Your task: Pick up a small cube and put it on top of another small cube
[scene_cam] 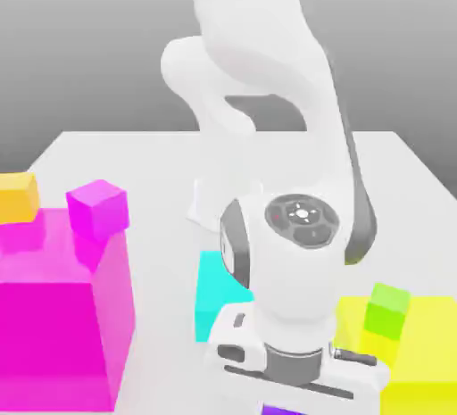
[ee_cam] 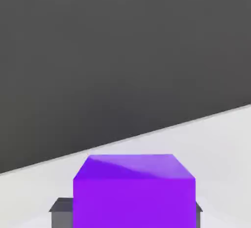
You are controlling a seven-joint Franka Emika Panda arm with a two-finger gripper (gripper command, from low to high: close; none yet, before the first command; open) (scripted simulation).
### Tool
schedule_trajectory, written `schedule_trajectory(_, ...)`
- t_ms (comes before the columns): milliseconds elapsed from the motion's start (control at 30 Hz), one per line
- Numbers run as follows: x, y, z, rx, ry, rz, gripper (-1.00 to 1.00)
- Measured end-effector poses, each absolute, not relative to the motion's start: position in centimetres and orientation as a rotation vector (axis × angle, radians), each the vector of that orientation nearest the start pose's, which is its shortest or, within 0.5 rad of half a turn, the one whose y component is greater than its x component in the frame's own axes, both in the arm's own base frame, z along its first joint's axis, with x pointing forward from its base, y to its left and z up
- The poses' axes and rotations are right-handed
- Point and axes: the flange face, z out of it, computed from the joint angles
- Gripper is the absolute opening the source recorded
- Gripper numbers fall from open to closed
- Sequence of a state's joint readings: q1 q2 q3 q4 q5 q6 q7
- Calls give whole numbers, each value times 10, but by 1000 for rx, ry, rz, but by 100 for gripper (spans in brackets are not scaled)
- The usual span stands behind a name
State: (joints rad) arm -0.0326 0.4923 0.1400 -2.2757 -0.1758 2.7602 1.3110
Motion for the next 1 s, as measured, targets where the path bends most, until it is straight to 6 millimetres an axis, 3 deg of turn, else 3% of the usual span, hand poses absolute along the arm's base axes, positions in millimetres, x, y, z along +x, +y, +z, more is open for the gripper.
schedule_trajectory(133,523,75,190,-2736,1532,-37,-100)
schedule_trajectory(167,532,65,206,-2732,1529,-90,-100)
schedule_trajectory(300,553,-31,276,-2605,1774,-254,-100)
schedule_trajectory(400,543,-106,323,-2442,2027,-305,-100)
schedule_trajectory(467,517,-179,358,-2246,2266,-319,-100)
schedule_trajectory(533,476,-248,399,-1999,2498,-322,-100)
schedule_trajectory(600,446,-275,432,-1828,2617,-316,-100)
schedule_trajectory(767,361,-287,453,-1402,2824,-46,-100)
schedule_trajectory(833,350,-288,438,-1352,2835,-11,-100)
schedule_trajectory(900,347,-288,410,-1340,2838,-2,-100)
schedule_trajectory(933,346,-288,399,-1338,2838,0,100)
schedule_trajectory(1000,346,-288,399,-1338,2838,0,100)
